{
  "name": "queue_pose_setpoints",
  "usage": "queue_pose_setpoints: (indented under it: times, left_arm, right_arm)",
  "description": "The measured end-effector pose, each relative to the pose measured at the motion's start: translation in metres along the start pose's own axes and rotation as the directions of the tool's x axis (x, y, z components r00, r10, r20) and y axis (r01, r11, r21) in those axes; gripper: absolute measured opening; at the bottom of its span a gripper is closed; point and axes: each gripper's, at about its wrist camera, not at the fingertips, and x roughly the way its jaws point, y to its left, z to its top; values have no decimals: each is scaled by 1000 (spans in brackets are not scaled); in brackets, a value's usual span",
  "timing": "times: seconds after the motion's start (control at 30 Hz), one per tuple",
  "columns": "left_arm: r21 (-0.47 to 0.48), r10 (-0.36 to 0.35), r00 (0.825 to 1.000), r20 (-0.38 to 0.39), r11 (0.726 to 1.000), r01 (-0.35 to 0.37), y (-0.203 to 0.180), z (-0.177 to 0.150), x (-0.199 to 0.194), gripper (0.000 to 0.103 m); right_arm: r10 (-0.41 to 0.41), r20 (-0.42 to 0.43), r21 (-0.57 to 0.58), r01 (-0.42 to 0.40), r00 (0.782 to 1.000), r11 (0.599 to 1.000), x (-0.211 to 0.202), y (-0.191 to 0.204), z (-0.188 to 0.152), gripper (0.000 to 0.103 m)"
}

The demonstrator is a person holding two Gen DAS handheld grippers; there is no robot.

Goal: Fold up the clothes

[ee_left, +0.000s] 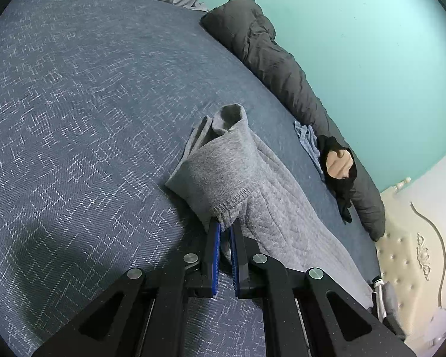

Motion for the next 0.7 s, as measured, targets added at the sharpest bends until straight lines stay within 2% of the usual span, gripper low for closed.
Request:
queue_pose_setpoints:
  times: [0.07, 0.2, 0.27, 0.33, 0.4, 0.7]
  left_arm:
    - [0, 2, 1000, -3, 1000, -2, 2, 0, 1, 7]
    - [-6, 4, 1000, -7, 1000, -4, 4, 0, 2, 7]
    - [-10, 4, 1000, -5, 1000, -4, 5, 0, 2, 7]
    - [-19, -1, 1000, -6, 1000, 1, 6, 1, 3, 7]
    - [-22, -2, 1000, -6, 1000, 2, 7, 1, 3, 7]
    - [-25, -3, 1000, -8, 1000, 3, 8, 3, 3, 7]
  right_arm:
    - [2, -12, 13, -2, 1000, 1000, 5, 0, -4, 2]
    - [34, 18, 29, -35, 999, 999, -6, -4, -6, 4]
    - [7, 27, 15, -7, 1000, 1000, -12, -5, -3, 5]
    - [-48, 25, -2, 48, 999, 999, -15, -5, -3, 12]
    - [-75, 38, -22, 76, 996, 997, -16, -4, -3, 29]
    - [-138, 111, -114, 150, 984, 982, -4, 11, 8, 29]
